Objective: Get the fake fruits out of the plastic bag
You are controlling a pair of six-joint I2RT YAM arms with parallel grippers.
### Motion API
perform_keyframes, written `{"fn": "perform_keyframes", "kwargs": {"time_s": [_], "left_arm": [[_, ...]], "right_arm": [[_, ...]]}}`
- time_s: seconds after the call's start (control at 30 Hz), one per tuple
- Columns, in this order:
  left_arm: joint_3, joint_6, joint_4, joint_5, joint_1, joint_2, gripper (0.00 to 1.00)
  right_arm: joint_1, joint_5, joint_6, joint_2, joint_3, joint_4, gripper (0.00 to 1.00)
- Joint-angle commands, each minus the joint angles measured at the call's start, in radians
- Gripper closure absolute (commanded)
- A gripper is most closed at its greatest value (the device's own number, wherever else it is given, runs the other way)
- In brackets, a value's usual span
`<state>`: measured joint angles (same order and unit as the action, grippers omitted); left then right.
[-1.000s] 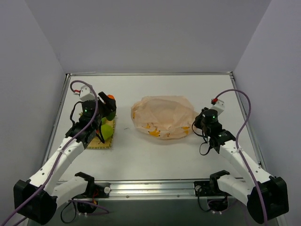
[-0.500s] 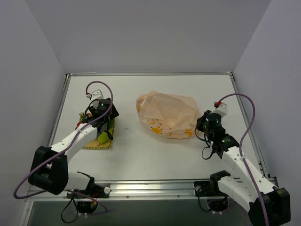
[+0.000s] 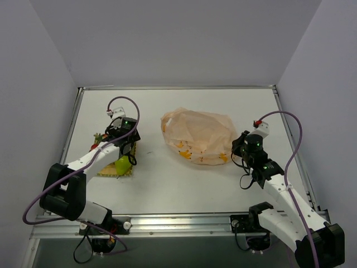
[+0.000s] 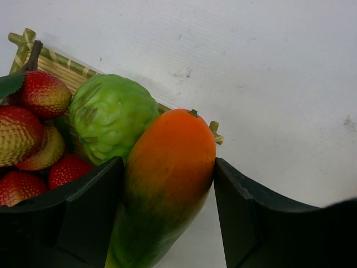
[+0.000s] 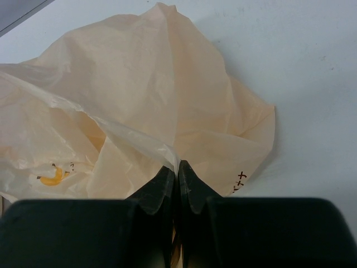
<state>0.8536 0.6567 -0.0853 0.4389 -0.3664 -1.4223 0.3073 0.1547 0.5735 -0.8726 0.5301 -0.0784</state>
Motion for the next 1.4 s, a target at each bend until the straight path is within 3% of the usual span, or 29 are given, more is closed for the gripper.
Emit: {"fn": "perform_keyframes", "kwargs": {"time_s": [0.0,0.13,0.3,0.6,0.7,0.73,0.97,1.2,1.37], "left_arm": [[0.074,-0.040,-0.083,0.075,-0.016,-0.003,0.88],[0.111,-0.043,-0.126,0.080,-0.028,-0.044,0.80],[0.116,-0.046,-0.117,0.084,-0.028,-0.066,0.60],[0.157,-0.052,-0.111,0.093,-0.025,-0.155,0.50],[0.157,-0.049,-0.100,0.092,-0.025,-0.162,0.41],[0.150,-0.049,-0.096,0.090,-0.025,-0.155,0.34],[0.151,-0.054,-0.097,0.093,-0.025,-0.129,0.18],[0.157,-0.061,-0.080,0.020,-0.035,-0.087,0.05],[0.240,-0.091,-0.093,-0.095,-0.104,0.002,0.06]], "right_arm": [[-0.002,-0.010,-0.009,0.007,-0.015,-0.035,0.98],[-0.002,-0.010,-0.015,0.012,-0.012,-0.037,0.98],[-0.002,-0.009,-0.023,0.023,-0.015,-0.037,0.98],[-0.004,-0.003,-0.035,0.034,-0.007,-0.035,0.98],[-0.004,-0.001,-0.037,0.035,-0.009,-0.037,0.98],[-0.004,-0.003,-0.037,0.035,-0.009,-0.037,0.98],[-0.004,-0.001,-0.037,0.035,-0.005,-0.035,0.97],[-0.004,-0.003,-0.035,0.050,0.007,-0.024,0.97],[-0.005,-0.001,-0.029,0.047,0.021,-0.020,0.95]]}}
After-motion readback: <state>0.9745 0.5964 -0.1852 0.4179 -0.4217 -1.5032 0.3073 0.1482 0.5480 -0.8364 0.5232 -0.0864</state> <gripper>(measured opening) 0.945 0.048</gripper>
